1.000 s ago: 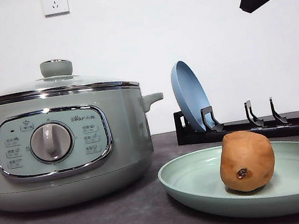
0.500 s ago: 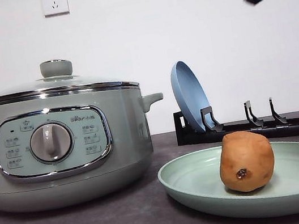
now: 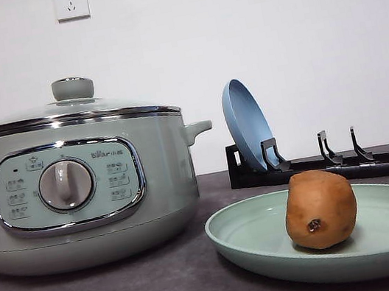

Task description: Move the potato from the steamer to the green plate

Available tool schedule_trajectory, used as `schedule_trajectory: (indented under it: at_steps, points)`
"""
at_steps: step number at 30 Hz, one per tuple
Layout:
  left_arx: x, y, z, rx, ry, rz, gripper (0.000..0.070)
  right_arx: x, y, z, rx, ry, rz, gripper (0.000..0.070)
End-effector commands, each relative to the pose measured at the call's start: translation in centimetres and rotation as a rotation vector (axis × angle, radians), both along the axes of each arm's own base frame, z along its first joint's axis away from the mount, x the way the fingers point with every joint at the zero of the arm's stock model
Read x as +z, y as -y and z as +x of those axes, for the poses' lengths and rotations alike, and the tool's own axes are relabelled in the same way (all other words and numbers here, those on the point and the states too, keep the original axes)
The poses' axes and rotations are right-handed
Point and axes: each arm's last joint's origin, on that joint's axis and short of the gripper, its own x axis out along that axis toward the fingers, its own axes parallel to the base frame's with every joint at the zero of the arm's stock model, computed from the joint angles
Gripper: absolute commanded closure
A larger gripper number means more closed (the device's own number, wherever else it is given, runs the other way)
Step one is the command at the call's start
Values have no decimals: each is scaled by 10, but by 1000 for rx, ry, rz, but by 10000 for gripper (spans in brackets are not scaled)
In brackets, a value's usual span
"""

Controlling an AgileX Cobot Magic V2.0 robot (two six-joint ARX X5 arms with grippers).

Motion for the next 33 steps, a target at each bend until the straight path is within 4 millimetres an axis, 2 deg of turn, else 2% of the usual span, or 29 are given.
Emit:
schedule_trajectory:
  at_steps: [1, 8, 16, 27, 33]
  points:
    - [-6, 0, 1, 4, -7, -2, 700, -9, 3, -2, -42, 54, -19, 700]
    - [-6, 0, 1, 4, -7, -2, 700, -60, 9, -6, -191, 119, -17, 700]
    - [-6, 0, 1, 4, -7, -2, 700, -103, 11, -5, -264, 126, -10, 700]
    - [-6, 0, 1, 4, -7, -2, 700, -133, 12, -1, -308, 58, 52, 700]
    - [-6, 0, 1, 4, -7, -2, 700, -148, 12, -1, -310, -75, 52, 700]
